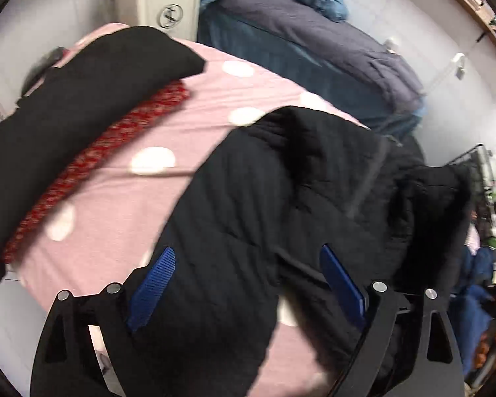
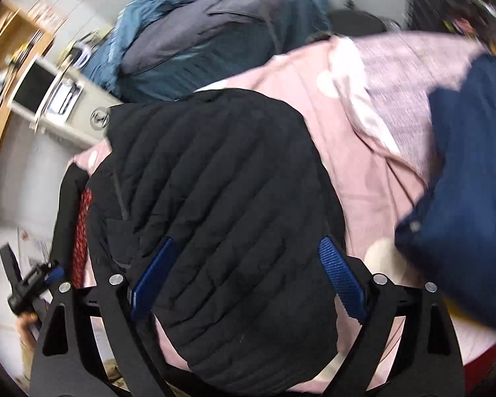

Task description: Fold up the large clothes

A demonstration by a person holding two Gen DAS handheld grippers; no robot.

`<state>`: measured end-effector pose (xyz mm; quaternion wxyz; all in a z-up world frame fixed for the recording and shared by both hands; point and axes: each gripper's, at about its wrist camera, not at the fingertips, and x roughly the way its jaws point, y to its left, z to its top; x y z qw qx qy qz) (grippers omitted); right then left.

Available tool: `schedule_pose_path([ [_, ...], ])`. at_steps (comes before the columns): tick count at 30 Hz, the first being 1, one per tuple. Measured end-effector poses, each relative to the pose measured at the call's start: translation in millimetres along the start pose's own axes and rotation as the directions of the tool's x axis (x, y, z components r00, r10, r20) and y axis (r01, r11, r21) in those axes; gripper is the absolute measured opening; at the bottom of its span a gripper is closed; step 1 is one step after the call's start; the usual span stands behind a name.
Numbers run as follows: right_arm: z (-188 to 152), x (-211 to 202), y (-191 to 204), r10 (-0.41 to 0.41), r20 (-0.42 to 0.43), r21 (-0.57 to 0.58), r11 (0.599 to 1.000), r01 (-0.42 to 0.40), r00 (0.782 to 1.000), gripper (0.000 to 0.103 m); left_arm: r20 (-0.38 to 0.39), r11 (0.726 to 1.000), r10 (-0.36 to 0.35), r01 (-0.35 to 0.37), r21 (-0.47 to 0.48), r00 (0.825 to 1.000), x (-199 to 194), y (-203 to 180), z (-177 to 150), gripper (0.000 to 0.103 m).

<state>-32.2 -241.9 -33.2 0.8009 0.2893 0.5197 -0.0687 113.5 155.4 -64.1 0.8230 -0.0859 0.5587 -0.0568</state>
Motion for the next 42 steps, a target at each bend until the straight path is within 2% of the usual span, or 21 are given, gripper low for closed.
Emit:
schedule_pose_path([
  [3,1,18,35,0.010,-0.036,-0.140,0.990,-0.015,0.999,0.093,-0.023,1.000,-0.029,0.029,0.009,0.999,21,-10,8,0.087],
  [5,-10,42,63,-0.023,-0.095,-0.242,0.970,-0.001,0.995,0.093,-0.060,0.997,-0.062,0.064,0.040,0.996,27,-28,-1,0.087],
  [8,-41,82,92,-0.171,-0.172,-0.396,0.914,0.091,0.970,0.093,-0.098,0.992,-0.066,0.076,0.103,0.993,44,-56,-15,0.087],
  [9,-51,97,99,-0.259,-0.161,-0.459,0.874,0.160,0.952,0.093,-0.105,0.991,-0.063,0.075,0.113,0.992,48,-60,-20,0.087],
  [10,-55,104,102,-0.302,-0.145,-0.487,0.851,0.198,0.942,0.090,-0.119,0.991,-0.056,0.070,0.114,0.991,54,-63,-24,0.087],
  [12,-55,104,98,-0.322,-0.108,-0.495,0.838,0.230,0.941,0.069,-0.151,0.993,-0.046,0.062,0.100,0.987,61,-62,-32,0.087],
  [14,-45,91,88,-0.277,-0.089,-0.459,0.864,0.207,0.957,0.035,-0.177,0.996,-0.028,0.042,0.079,0.984,69,-50,-39,0.087],
  [15,-36,83,80,-0.269,-0.071,-0.444,0.871,0.211,0.961,0.027,-0.184,0.997,-0.007,0.020,0.069,0.983,71,-41,-41,0.087],
  [16,-29,78,75,-0.268,-0.058,-0.435,0.874,0.217,0.962,0.013,-0.185,0.998,0.018,-0.006,0.063,0.983,71,-33,-43,0.087],
  [19,16,35,50,-0.274,0.058,-0.363,0.890,0.276,0.960,0.011,-0.189,0.994,0.104,-0.096,0.051,0.976,74,-6,-47,0.087],
  [22,62,-9,39,-0.340,0.208,-0.325,0.860,0.393,0.917,0.011,-0.181,0.989,0.147,-0.144,0.027,0.973,73,17,-50,0.087],
  [25,125,-48,17,-0.417,0.338,-0.266,0.817,0.511,0.844,0.011,-0.169,0.979,0.204,-0.200,0.040,0.964,73,37,-55,0.087],
  [27,159,-56,1,-0.437,0.352,-0.220,0.821,0.527,0.828,0.013,-0.174,0.976,0.219,-0.217,0.031,0.960,72,50,-60,0.087],
  [28,174,-52,-2,-0.458,0.331,-0.214,0.815,0.538,0.825,0.028,-0.174,0.975,0.222,-0.221,0.025,0.959,70,56,-60,0.088],
  [29,193,-39,-13,-0.515,0.278,-0.196,0.796,0.573,0.811,0.060,-0.173,0.974,0.225,-0.225,0.020,0.959,70,61,-62,0.089],
  [30,202,-34,-20,-0.567,0.257,-0.166,0.772,0.613,0.783,0.076,-0.173,0.973,0.230,-0.231,0.014,0.958,70,68,-65,0.089],
  [31,202,-32,-26,-0.589,0.259,-0.142,0.761,0.633,0.766,0.086,-0.174,0.972,0.233,-0.235,0.011,0.957,70,73,-67,0.090],
  [32,201,-28,-28,-0.573,0.275,-0.118,0.777,0.619,0.772,0.086,-0.173,0.972,0.234,-0.236,0.007,0.957,69,77,-70,0.092],
  [35,183,-15,-17,-0.453,0.280,-0.104,0.862,0.496,0.846,0.088,-0.176,0.971,0.236,-0.240,-0.004,0.956,73,92,-81,0.096],
  [37,161,-4,-6,-0.408,0.279,-0.121,0.883,0.453,0.869,0.089,-0.205,0.976,0.205,-0.215,-0.030,0.957,79,101,-87,0.096],
  [42,101,14,9,-0.327,0.229,-0.165,0.915,0.367,0.917,0.090,-0.281,0.992,-0.013,-0.024,-0.127,0.960,100,94,-98,0.096],
])
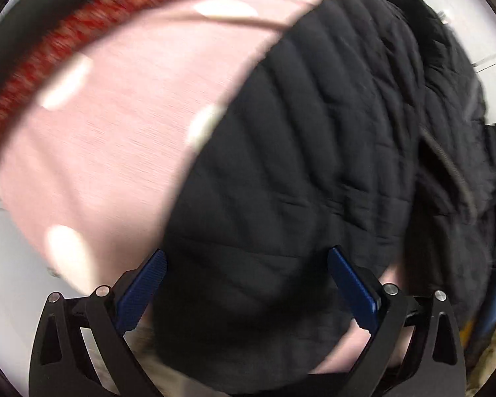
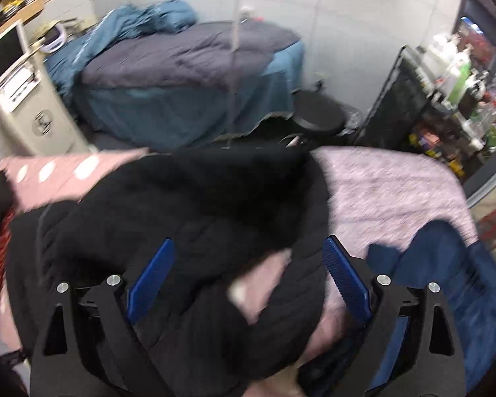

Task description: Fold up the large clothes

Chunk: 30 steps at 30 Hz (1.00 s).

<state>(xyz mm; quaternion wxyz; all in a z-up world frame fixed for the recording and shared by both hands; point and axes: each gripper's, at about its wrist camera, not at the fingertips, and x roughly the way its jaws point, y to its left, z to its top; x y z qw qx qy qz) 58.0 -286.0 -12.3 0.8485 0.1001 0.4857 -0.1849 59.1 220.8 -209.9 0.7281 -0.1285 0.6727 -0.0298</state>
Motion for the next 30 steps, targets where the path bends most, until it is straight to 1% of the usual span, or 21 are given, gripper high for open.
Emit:
schedule_pose_path([
  [2,-20,2,10,0.008,-0.033,-0.013,1.000,-0.008,0.999,0.090,-0.010,0.999,0.006,-0.005,0.033,1.000,9,-10,0,0.092],
  [3,-30,5,13,0.017,-0.064,-0.016,1.000,-0.018,0.998,0.090,-0.020,0.997,0.027,-0.026,0.066,0.999,17,-16,2,0.082],
  [4,-39,7,15,0.027,-0.089,-0.013,1.000,-0.029,0.996,0.090,-0.035,0.995,0.046,-0.043,0.087,0.998,25,-17,6,0.061],
  [5,-46,8,15,0.031,-0.099,-0.007,0.999,-0.032,0.995,0.090,-0.039,0.992,0.067,-0.063,0.106,0.997,27,-20,8,0.050],
  [6,-54,8,14,0.031,-0.110,0.001,1.000,-0.031,0.993,0.090,-0.037,0.989,0.075,-0.070,0.134,0.996,26,-26,10,0.046],
  [8,-68,10,10,0.031,-0.136,0.023,0.999,-0.028,0.990,0.090,-0.026,0.977,0.096,-0.090,0.194,0.995,18,-34,15,0.024],
  [12,-90,14,2,0.021,-0.176,0.054,0.998,-0.012,0.984,0.090,0.102,0.968,0.125,-0.144,0.207,0.987,-34,-43,41,0.013],
  [14,-101,16,-2,0.018,-0.194,0.072,0.997,-0.004,0.981,0.090,0.214,0.961,0.153,-0.195,0.195,0.965,-69,-42,64,0.010],
  [15,-106,17,-2,0.021,-0.202,0.078,0.997,-0.006,0.979,0.090,0.295,0.959,0.164,-0.222,0.177,0.941,-95,-41,85,0.010],
  [18,-119,18,2,0.048,-0.228,0.093,0.995,-0.027,0.972,0.090,0.435,0.953,0.191,-0.273,0.134,0.880,-145,-39,147,0.010],
  [19,-119,19,4,0.056,-0.233,0.089,0.995,-0.036,0.971,0.090,0.471,0.950,0.202,-0.288,0.118,0.859,-152,-38,169,0.005],
  [21,-119,17,14,0.075,-0.237,0.068,0.996,-0.060,0.969,0.090,0.589,0.893,0.344,-0.449,0.035,0.731,-169,-48,208,0.002],
  [22,-119,15,21,0.084,-0.231,0.051,0.996,-0.074,0.969,0.090,0.599,0.865,0.400,-0.501,0.002,0.694,-176,-51,225,0.010],
  [23,-118,12,26,0.089,-0.223,0.036,0.996,-0.083,0.971,0.090,0.574,0.846,0.452,-0.533,-0.033,0.683,-175,-50,244,0.042],
  [24,-118,9,30,0.091,-0.217,0.025,0.996,-0.088,0.972,0.090,0.539,0.845,0.476,-0.531,-0.062,0.695,-176,-52,258,0.058],
  [25,-118,7,33,0.092,-0.214,0.017,0.996,-0.091,0.972,0.090,0.545,0.901,0.387,-0.431,-0.052,0.744,-178,-58,261,0.067],
  [26,-119,5,35,0.094,-0.211,0.012,0.996,-0.093,0.973,0.090,0.565,0.947,0.272,-0.320,-0.015,0.779,-179,-63,256,0.073],
  [27,-120,3,34,0.096,-0.209,0.012,0.995,-0.095,0.973,0.090,0.573,0.976,0.154,-0.215,0.039,0.805,-176,-74,249,0.080],
  [28,-123,3,32,0.095,-0.211,0.017,0.995,-0.094,0.973,0.090,0.555,0.983,0.063,-0.149,0.111,0.830,-163,-84,234,0.094],
  [29,-129,4,29,0.091,-0.223,0.034,0.996,-0.086,0.971,0.090,0.519,0.977,0.017,-0.125,0.173,0.855,-149,-97,225,0.096],
  [30,-132,7,25,0.090,-0.236,0.050,0.995,-0.081,0.967,0.090,0.452,0.961,-0.019,-0.109,0.254,0.892,-126,-116,210,0.096],
])
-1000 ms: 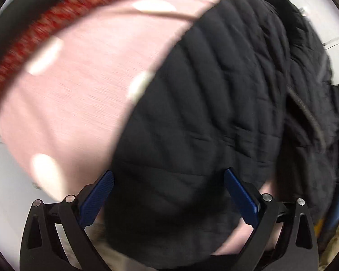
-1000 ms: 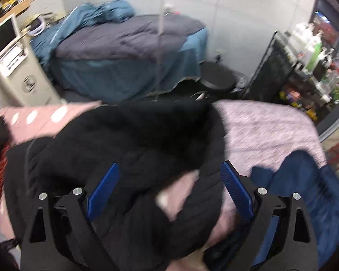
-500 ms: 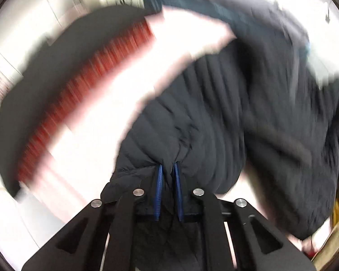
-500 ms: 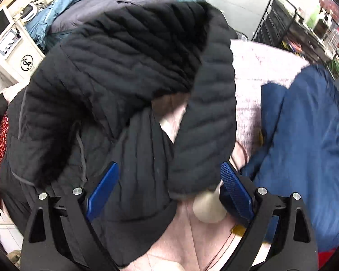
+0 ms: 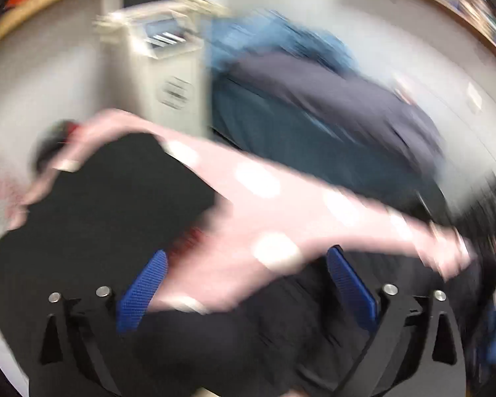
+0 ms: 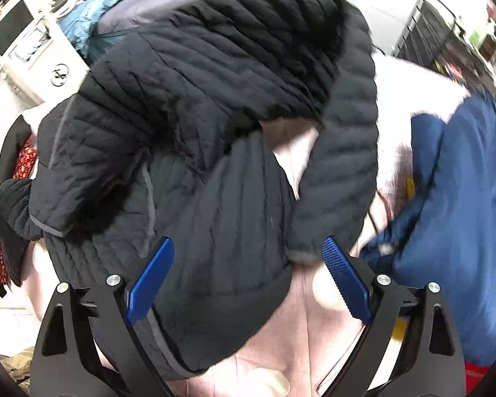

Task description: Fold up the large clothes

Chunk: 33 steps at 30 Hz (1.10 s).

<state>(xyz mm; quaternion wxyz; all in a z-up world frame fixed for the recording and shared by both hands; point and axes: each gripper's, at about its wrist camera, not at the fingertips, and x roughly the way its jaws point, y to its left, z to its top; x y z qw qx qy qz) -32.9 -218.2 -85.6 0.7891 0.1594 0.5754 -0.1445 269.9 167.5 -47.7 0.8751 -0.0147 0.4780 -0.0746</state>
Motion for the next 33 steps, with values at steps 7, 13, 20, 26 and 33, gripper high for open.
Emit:
schedule_pose_path([
  [7,-22,15,-30,0.006,-0.082,0.146,0.989,0.006,0.997,0.090,-0.027,0.806,-0.135,0.126,0.579,0.990,9,-173,-151,0.096],
  [13,-23,20,-29,-0.005,-0.099,0.137,0.990,0.019,0.995,0.090,0.068,0.518,0.076,-0.097,0.850,0.995,65,-232,-224,0.073],
  [20,-30,18,-22,-0.045,-0.092,0.083,0.995,0.052,0.995,0.090,0.157,0.655,0.211,-0.259,0.710,0.965,104,-219,-56,0.012],
  [26,-40,26,-29,-0.068,-0.116,0.078,0.994,0.077,0.991,0.090,0.141,0.769,0.253,-0.288,0.571,0.957,156,-239,107,0.011],
  [33,-42,23,-28,-0.076,-0.109,0.051,0.995,0.082,0.991,0.090,-0.042,0.878,0.282,-0.240,0.414,0.959,204,-256,139,0.074],
])
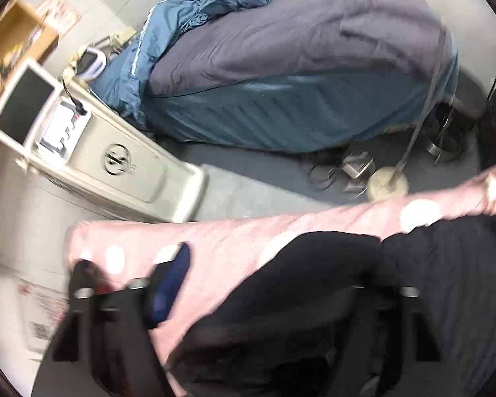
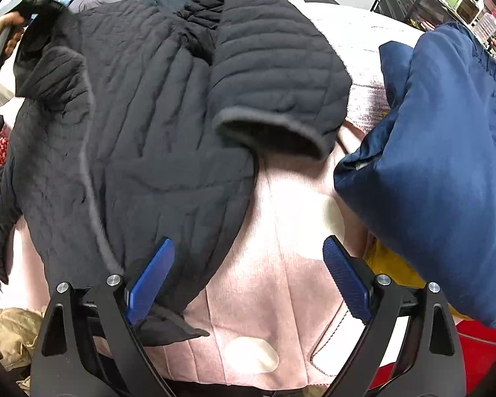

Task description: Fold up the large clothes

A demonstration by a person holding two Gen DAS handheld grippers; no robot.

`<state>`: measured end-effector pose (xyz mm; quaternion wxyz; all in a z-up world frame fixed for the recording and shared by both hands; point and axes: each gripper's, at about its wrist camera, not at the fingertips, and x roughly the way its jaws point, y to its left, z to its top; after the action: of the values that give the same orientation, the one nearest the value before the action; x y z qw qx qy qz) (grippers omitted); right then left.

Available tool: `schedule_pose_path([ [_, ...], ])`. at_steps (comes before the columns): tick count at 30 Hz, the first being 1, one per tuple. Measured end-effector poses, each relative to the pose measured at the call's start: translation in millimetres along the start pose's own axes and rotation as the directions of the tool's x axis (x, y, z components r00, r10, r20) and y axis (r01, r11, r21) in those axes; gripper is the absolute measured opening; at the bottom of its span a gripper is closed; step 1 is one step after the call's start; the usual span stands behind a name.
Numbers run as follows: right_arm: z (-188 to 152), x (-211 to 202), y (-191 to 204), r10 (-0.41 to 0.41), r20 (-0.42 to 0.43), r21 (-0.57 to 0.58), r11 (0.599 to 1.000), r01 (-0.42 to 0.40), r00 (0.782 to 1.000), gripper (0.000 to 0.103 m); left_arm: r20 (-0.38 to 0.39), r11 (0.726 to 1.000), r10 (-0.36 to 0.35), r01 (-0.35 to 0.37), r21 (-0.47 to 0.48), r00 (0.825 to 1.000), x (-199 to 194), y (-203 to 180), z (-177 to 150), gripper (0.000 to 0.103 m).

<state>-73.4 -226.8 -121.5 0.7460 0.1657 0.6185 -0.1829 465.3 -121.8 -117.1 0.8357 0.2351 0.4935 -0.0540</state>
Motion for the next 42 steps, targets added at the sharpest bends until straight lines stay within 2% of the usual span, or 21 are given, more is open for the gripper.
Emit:
schedule_pose_path([
  [3,-5,9,-5,0.008,-0.032,0.020,1.000,-0.008,0.999,0.090,0.015,0.990,-0.130,0.130,-0.054,0.991,-8,16,-17,0.082],
  [7,-6,13,-3,0.052,-0.064,0.028,0.998,-0.050,0.997,0.090,0.091,0.935,-0.304,0.316,-0.161,0.948,-43,69,-67,0.097],
  [12,-3,13,16,0.173,-0.121,-0.016,0.984,-0.176,0.977,0.090,0.146,0.882,-0.361,0.388,-0.267,0.921,-83,128,-152,0.097],
  [15,-6,23,27,0.212,-0.168,-0.042,0.974,-0.222,0.963,0.090,0.103,0.850,-0.430,0.441,-0.287,0.897,-92,135,-221,0.097],
  [18,-7,33,24,0.259,-0.229,0.012,0.965,-0.264,0.938,0.090,-0.075,0.836,-0.512,0.477,-0.270,0.855,-82,104,-300,0.097],
  [21,-7,32,9,0.320,-0.230,0.111,0.947,-0.302,0.919,0.090,-0.218,0.758,-0.638,0.555,-0.342,0.738,-73,54,-380,0.096],
  [23,-10,31,-2,0.343,-0.224,0.154,0.937,-0.315,0.912,0.090,-0.215,0.689,-0.709,0.597,-0.410,0.672,-70,30,-404,0.096],
  [26,-14,25,-6,0.341,-0.217,0.165,0.936,-0.309,0.915,0.090,-0.172,0.582,-0.798,0.662,-0.473,0.578,-62,-5,-413,0.096],
  [27,-15,22,-4,0.334,-0.212,0.152,0.940,-0.307,0.918,0.090,-0.177,0.556,-0.820,0.685,-0.471,0.544,-58,-18,-413,0.096],
  [28,-17,20,-6,0.331,-0.208,0.141,0.941,-0.307,0.920,0.090,-0.221,0.553,-0.830,0.702,-0.449,0.512,-50,-39,-415,0.096],
  [30,-23,12,-5,0.321,-0.194,0.108,0.946,-0.305,0.927,0.090,-0.278,0.585,-0.811,0.693,-0.422,0.515,-35,-64,-419,0.097],
  [31,-27,12,-3,0.316,-0.189,0.096,0.948,-0.303,0.930,0.090,-0.278,0.607,-0.794,0.669,-0.430,0.541,-33,-70,-419,0.098],
  [32,-30,9,-1,0.308,-0.181,0.078,0.951,-0.298,0.934,0.090,-0.267,0.614,-0.786,0.659,-0.434,0.557,-35,-72,-415,0.096],
  [33,-33,7,1,0.298,-0.173,0.062,0.955,-0.291,0.939,0.090,-0.249,0.599,-0.798,0.678,-0.426,0.549,-40,-74,-410,0.090],
  [34,-36,11,8,0.291,-0.164,0.053,0.957,-0.286,0.943,0.090,-0.241,0.597,-0.800,0.691,-0.408,0.549,-45,-74,-406,0.073],
  [36,-42,6,5,0.271,-0.139,0.040,0.963,-0.268,0.953,0.090,-0.231,0.631,-0.774,0.689,-0.356,0.589,-57,-72,-396,0.048],
  [37,-43,4,3,0.262,-0.128,0.042,0.965,-0.259,0.956,0.090,-0.219,0.645,-0.762,0.683,-0.342,0.610,-64,-67,-389,0.025],
  [38,-45,2,1,0.259,-0.119,0.046,0.966,-0.255,0.959,0.090,-0.201,0.638,-0.765,0.680,-0.362,0.612,-70,-57,-381,0.015],
  [40,-46,-2,-4,0.256,-0.096,0.053,0.966,-0.252,0.962,0.090,-0.116,0.554,-0.815,0.704,-0.445,0.568,-81,-29,-364,0.010],
  [41,-45,-5,-5,0.250,-0.073,0.052,0.968,-0.247,0.965,0.090,-0.046,0.510,-0.829,0.720,-0.471,0.558,-94,-6,-352,0.009],
  [42,-44,-9,-7,0.244,-0.055,0.048,0.969,-0.242,0.968,0.090,0.001,0.495,-0.827,0.729,-0.472,0.562,-105,10,-343,0.008],
])
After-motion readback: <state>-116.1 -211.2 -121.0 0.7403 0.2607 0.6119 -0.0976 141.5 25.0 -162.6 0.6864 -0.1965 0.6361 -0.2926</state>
